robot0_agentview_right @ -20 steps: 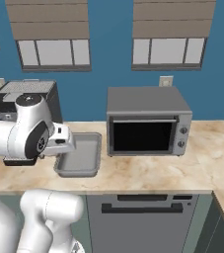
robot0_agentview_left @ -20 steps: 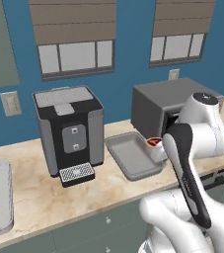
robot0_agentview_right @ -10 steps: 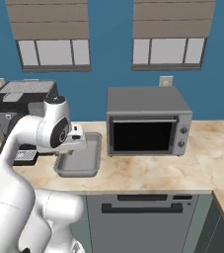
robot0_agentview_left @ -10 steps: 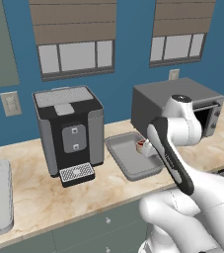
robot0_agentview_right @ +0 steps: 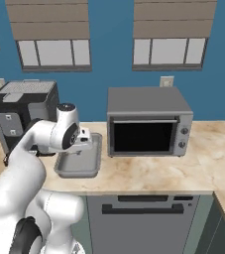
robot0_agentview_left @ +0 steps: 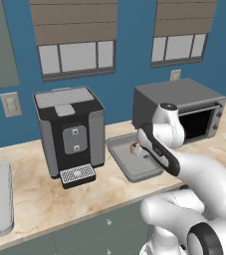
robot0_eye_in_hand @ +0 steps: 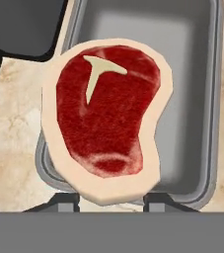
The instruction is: Place one lemon and one steak in each tupperware on the nearby counter, to pack two identical lunches.
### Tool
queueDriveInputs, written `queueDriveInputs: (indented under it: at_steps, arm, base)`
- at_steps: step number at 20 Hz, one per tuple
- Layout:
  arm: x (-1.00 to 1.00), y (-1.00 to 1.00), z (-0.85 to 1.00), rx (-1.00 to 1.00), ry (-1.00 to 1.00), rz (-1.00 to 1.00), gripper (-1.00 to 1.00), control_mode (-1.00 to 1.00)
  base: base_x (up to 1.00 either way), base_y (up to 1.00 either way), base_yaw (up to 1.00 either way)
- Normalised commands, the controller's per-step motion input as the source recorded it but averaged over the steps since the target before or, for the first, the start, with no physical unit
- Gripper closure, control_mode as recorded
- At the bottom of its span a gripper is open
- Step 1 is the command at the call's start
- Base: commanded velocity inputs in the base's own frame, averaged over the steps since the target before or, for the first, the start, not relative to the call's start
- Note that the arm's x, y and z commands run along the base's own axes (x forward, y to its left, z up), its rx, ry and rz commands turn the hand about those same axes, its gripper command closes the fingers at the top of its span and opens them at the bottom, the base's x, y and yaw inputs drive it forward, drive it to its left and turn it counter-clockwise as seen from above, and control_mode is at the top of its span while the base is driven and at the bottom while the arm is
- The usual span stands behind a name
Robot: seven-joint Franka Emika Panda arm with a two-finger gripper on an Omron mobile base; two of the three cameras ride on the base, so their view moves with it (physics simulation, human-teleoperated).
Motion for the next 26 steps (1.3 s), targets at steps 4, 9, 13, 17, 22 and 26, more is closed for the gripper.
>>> queueDriveInputs:
  at_steps: [4,9,13,17,22,26]
  arm:
    - [0.67,0.08,-0.37,0.0,0.0,0.0,1.0,-1.0]
    - [0.53,0.0,-0.37,0.0,0.0,0.0,1.0,-1.0]
    - [0.47,0.0,-0.38,0.0,0.0,0.0,1.0,-1.0]
    - [0.48,0.0,-0.36,0.0,0.0,0.0,1.0,-1.0]
    - [0.4,0.0,-0.4,0.0,0.0,0.0,1.0,-1.0]
    - [0.25,0.06,-0.31,0.0,0.0,0.0,-1.0,-1.0]
  base:
    - [0.0,0.0,0.0]
    - [0.0,0.0,0.0]
    - [0.0,0.0,0.0]
    - [0.0,0.0,0.0]
    - [0.0,0.0,0.0]
    - [0.0,0.0,0.0]
